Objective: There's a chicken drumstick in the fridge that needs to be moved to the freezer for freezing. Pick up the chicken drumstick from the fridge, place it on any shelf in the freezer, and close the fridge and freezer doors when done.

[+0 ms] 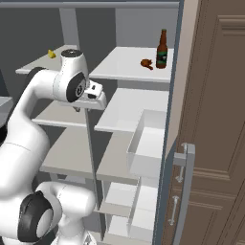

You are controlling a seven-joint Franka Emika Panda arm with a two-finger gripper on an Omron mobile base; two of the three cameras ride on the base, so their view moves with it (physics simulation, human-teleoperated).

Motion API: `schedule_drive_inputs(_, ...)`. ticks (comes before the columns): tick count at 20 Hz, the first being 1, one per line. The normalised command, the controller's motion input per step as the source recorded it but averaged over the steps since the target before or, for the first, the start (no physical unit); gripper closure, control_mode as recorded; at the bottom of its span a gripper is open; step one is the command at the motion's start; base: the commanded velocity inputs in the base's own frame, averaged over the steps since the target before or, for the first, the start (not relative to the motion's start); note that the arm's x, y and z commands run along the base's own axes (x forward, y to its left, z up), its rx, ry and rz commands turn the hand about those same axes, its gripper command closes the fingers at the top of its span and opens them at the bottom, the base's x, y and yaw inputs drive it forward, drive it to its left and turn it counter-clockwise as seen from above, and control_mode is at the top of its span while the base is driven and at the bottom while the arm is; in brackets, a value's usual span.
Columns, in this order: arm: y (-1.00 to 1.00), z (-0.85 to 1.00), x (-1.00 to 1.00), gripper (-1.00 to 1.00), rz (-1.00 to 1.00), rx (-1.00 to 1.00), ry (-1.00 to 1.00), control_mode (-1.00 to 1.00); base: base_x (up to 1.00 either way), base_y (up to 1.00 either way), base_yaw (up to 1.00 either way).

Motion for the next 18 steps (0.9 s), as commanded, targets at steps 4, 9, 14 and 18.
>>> schedule_drive_inputs(4, 0.01, 0.00, -0.21, -1.00, 0.02, 0.00, 0.00, -1.00, 0.00, 0.00, 0.00)
schedule_drive_inputs(9, 0.02, 0.01, -0.49, -1.00, 0.06, 0.00, -0.05, -1.00, 0.00, 0.00, 0.00)
schedule_drive_inputs(14, -0.08, 0.33, -0.40, -1.00, 0.14, 0.00, -0.24, -1.00, 0.00, 0.00, 0.00)
schedule_drive_inputs(18, -0.24, 0.45, -0.25, -1.00, 0.12, 0.00, -0.20, -1.00, 0.00, 0.00, 0.00)
